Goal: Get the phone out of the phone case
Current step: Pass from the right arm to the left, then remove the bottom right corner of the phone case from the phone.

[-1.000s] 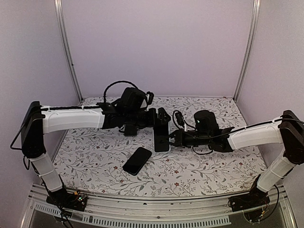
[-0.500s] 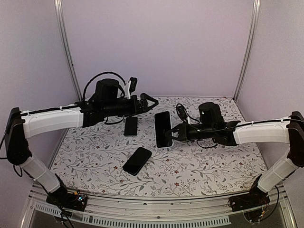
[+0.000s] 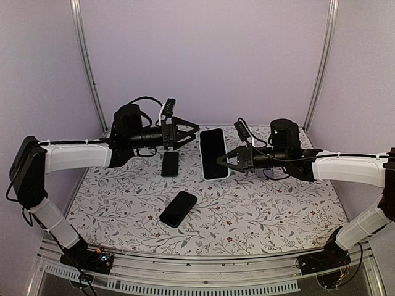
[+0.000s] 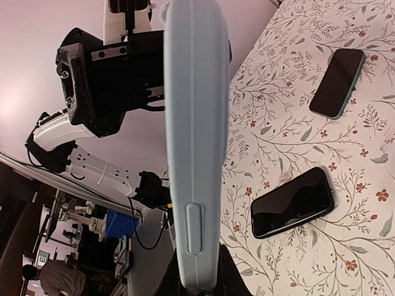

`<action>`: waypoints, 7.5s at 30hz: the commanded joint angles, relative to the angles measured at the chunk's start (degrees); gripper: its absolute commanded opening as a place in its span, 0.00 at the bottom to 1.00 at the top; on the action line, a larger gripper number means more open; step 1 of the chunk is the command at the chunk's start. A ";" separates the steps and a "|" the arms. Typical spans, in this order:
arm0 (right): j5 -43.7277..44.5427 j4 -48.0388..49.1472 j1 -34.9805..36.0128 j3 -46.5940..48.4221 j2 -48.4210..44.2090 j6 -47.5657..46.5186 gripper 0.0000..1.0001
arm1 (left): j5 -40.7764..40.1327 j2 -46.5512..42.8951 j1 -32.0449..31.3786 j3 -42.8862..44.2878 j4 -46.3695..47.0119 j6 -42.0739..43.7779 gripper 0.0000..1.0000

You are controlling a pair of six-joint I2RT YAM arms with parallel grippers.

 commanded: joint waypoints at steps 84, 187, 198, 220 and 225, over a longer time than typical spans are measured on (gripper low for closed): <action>7.92 -3.78 -2.32 -8.87 -12.57 -1.65 0.73 | 0.41 3.71 -2.49 -0.39 32.19 -25.37 0.00; 3.95 15.76 -2.08 -11.05 -5.95 7.57 0.78 | 1.89 8.43 -7.07 1.22 53.61 -31.43 0.00; 8.52 15.93 -1.95 -10.94 -6.12 10.00 0.72 | 4.06 9.13 -8.80 3.67 55.38 -30.72 0.00; 7.35 12.96 -0.74 -14.80 -20.27 -0.01 0.80 | -6.87 5.21 -4.82 -4.86 46.38 -28.51 0.00; 6.88 12.26 0.55 -13.14 -18.65 -0.77 0.80 | -6.72 5.77 -4.82 -4.18 46.80 -28.74 0.00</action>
